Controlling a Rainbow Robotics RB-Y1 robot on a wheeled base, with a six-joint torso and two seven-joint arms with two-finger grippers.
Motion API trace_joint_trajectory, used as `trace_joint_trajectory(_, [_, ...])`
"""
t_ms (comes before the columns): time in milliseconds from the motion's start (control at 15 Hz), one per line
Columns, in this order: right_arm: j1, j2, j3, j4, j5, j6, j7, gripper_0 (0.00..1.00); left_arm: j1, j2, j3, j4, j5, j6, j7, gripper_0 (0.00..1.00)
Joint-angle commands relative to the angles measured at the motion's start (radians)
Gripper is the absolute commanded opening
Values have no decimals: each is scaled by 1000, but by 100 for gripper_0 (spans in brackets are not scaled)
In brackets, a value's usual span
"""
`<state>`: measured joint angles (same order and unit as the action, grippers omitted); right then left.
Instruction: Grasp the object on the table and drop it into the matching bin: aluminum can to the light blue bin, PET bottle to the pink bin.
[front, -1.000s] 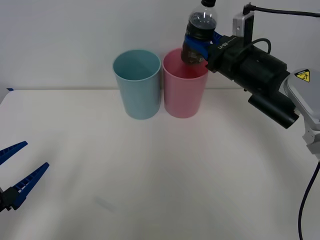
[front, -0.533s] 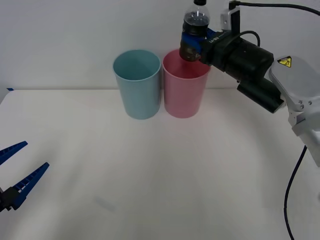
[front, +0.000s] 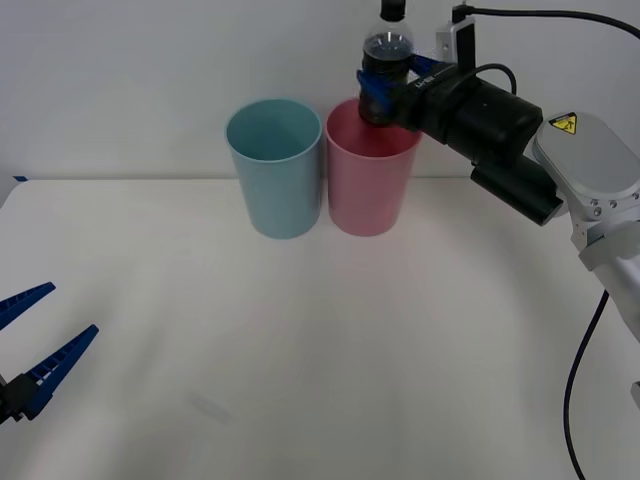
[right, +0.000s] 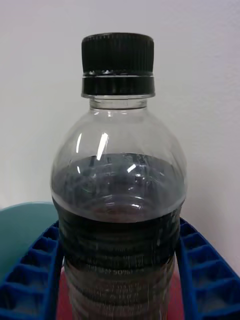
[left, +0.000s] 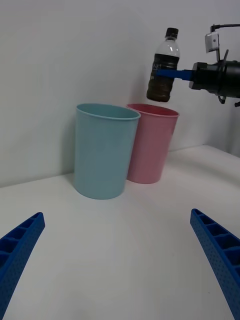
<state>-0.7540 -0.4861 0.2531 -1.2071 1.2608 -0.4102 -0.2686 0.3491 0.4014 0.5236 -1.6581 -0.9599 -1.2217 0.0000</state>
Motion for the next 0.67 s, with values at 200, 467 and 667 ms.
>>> trace_joint_trajectory(200, [42,-2,-28,-66,-12,-2,12,100,0,0,0,0,0,0,0,100])
trace_joint_trajectory(467, [212,-42,-51,-270,-26,-2,8,100,0,0,0,0,0,0,0,100])
trace_joint_trajectory(667, [352,-81,-72,-427,-57,-19,12,100,0,0,0,0,0,0,0,100])
